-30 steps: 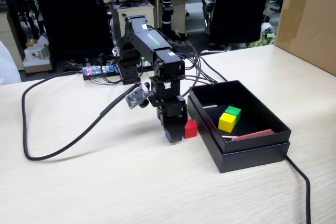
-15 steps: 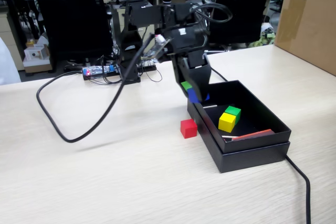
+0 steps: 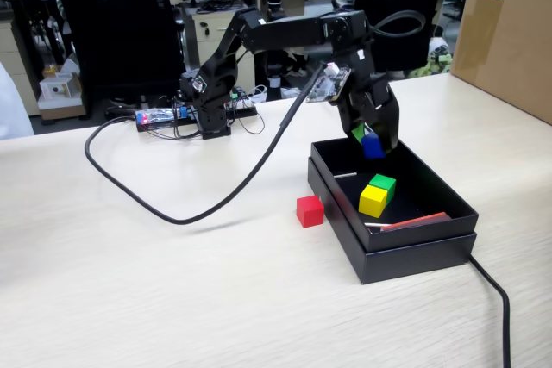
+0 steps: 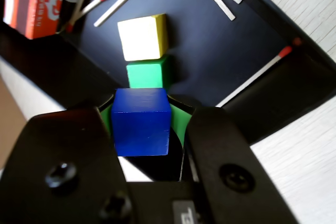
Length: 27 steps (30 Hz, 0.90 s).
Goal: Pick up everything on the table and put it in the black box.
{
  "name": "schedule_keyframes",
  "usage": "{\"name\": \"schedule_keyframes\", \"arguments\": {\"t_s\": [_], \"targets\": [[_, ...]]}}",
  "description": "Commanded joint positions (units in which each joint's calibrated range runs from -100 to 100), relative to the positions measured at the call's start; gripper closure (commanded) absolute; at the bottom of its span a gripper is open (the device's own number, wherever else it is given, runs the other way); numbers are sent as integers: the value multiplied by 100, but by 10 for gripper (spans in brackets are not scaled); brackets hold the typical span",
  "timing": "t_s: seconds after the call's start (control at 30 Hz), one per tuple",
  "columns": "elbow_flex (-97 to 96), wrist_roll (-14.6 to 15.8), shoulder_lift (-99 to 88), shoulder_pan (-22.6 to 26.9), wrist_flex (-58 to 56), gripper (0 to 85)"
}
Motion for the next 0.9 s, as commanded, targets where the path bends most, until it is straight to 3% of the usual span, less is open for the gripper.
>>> {"name": "schedule_keyframes", "arguments": {"t_s": [0.0,0.23,0.37,0.43,0.53,0.7,0.87], "targets": [[389,-5,97,24,3,754],[1087,-5,1061,10,3,753],[1105,-5,1164,0,3,585],[1096,-5,1187,0,3,575],[1015,-15,1153,0,-15,458],[770,-39,-477,-137,-15,414],[679,-166,-1291,-586,-15,415]]}}
